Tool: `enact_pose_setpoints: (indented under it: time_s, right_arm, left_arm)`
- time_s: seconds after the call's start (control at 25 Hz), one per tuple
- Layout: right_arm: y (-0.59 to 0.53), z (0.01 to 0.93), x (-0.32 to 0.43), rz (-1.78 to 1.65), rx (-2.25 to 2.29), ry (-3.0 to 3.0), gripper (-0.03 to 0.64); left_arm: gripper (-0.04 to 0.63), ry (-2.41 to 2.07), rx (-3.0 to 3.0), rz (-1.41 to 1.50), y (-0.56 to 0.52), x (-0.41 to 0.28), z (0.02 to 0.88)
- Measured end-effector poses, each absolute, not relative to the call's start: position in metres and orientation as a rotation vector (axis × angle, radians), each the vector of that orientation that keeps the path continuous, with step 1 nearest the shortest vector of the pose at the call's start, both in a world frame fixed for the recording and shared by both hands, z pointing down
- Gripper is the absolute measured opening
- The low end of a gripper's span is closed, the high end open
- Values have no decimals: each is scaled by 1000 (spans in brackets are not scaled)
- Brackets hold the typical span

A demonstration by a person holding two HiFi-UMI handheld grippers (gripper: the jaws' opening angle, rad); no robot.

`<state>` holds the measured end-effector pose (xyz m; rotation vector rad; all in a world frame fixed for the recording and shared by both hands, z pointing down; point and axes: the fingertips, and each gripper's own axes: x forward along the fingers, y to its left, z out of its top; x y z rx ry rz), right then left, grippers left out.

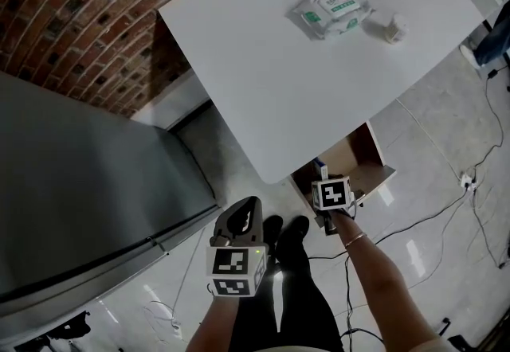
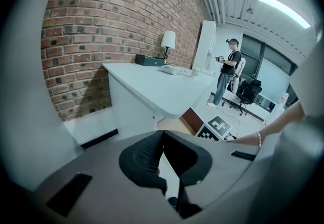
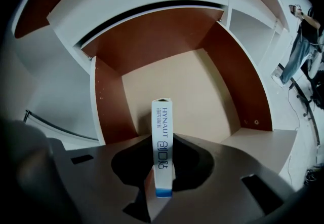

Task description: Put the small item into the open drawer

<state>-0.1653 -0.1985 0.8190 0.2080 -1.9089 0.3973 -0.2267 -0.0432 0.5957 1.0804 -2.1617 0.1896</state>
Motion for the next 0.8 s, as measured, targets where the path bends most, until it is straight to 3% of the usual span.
enact_pose_setpoints:
  time_s: [0.8]
  right_arm:
    - [-171, 851, -159, 373, 156, -1797, 77]
  left_arm:
    - [20, -2163, 1006, 151, -25, -242, 615]
